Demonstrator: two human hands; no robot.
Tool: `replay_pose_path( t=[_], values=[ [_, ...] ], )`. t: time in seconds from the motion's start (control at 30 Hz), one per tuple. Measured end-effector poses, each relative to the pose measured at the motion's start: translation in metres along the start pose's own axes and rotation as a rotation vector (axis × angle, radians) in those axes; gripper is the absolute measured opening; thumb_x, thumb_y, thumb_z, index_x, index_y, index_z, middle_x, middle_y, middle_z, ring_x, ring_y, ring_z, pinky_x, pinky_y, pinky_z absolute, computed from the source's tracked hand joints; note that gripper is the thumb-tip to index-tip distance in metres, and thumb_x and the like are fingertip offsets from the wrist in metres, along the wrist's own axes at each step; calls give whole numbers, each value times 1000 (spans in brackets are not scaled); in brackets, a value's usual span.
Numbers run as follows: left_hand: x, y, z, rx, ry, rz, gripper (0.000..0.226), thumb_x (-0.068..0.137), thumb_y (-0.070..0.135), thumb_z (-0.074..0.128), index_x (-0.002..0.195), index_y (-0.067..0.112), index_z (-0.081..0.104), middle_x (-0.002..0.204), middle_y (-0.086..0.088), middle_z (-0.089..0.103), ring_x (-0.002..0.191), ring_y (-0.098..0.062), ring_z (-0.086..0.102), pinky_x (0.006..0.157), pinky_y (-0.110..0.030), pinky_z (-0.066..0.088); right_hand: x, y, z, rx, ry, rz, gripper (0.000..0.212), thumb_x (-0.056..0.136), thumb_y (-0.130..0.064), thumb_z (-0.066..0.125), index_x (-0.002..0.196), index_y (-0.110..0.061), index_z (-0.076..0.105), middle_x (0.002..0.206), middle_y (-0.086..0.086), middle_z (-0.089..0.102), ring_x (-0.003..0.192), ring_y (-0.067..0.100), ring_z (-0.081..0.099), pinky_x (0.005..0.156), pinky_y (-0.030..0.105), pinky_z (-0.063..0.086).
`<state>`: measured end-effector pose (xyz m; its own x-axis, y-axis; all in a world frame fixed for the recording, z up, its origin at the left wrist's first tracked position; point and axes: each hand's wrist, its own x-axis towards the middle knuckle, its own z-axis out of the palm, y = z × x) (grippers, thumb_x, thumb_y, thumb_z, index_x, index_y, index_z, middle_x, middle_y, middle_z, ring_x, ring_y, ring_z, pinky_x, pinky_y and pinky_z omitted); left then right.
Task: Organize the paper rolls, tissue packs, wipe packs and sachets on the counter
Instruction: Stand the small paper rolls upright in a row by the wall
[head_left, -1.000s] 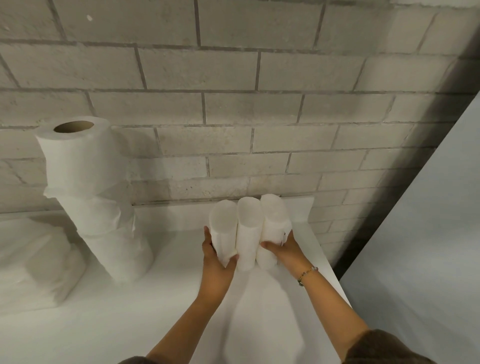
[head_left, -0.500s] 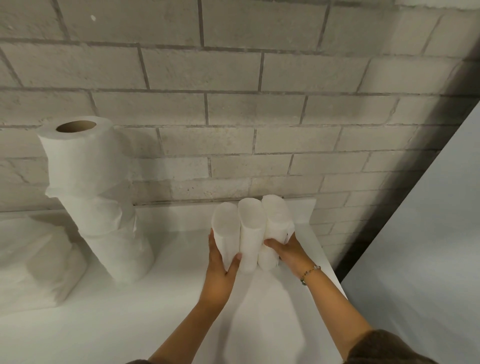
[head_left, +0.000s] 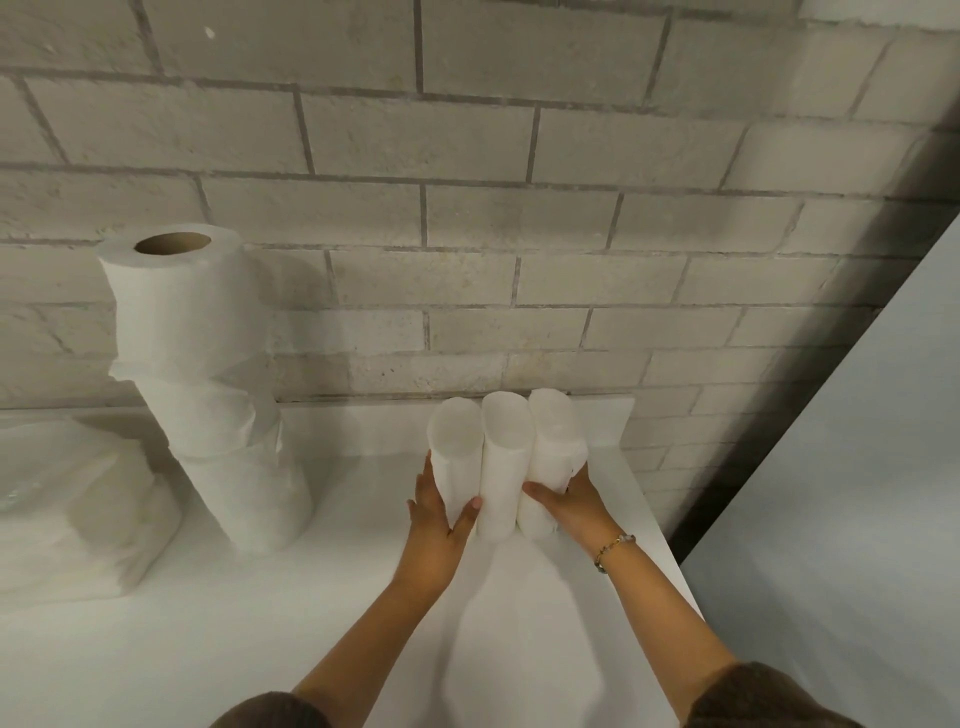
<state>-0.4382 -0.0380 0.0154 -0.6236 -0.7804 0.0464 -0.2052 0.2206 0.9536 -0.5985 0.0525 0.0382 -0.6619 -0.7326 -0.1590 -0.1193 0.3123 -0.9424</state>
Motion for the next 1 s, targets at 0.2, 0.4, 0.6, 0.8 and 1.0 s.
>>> replay_pose_path(
  t=[0.2,0.4,0.6,0.8,1.0],
  values=[
    [-11,0,-17,158,-38,-82,98,83,35,64,148,23,-8,159,0,2,147,-24,0,119,-48,11,-19,-2,0,4,64,-4,91,69,-21,81,140,-21,24,137,2,46,107,9,48,87,24,44],
    [-55,-4,-46,14,76,-160,75,87,22,60,148,27,18,155,7,23,142,-15,25,107,-25,25,-64,18,32,196,204,134,100,74,-12,77,147,-21,8,146,13,32,128,28,41,98,34,40],
    [-97,-12,-94,-128,136,-222,53,89,11,57,138,25,42,143,5,44,133,-14,40,103,-25,33,-104,19,87,267,204,183,81,81,-16,70,144,-25,20,136,9,44,115,24,48,88,30,38],
    [-112,-21,-173,-154,155,-200,39,89,7,56,117,33,54,125,5,59,117,-11,53,92,-22,39,-121,-8,155,222,162,168,66,83,-17,68,138,-23,32,127,6,51,98,17,50,76,25,38],
    [-114,-43,-252,-166,126,-229,38,87,7,58,116,32,55,123,6,59,114,-11,55,87,-20,39,-136,-36,236,223,126,145,57,83,-19,68,132,-25,39,125,4,52,101,18,53,79,26,40]
  ],
)
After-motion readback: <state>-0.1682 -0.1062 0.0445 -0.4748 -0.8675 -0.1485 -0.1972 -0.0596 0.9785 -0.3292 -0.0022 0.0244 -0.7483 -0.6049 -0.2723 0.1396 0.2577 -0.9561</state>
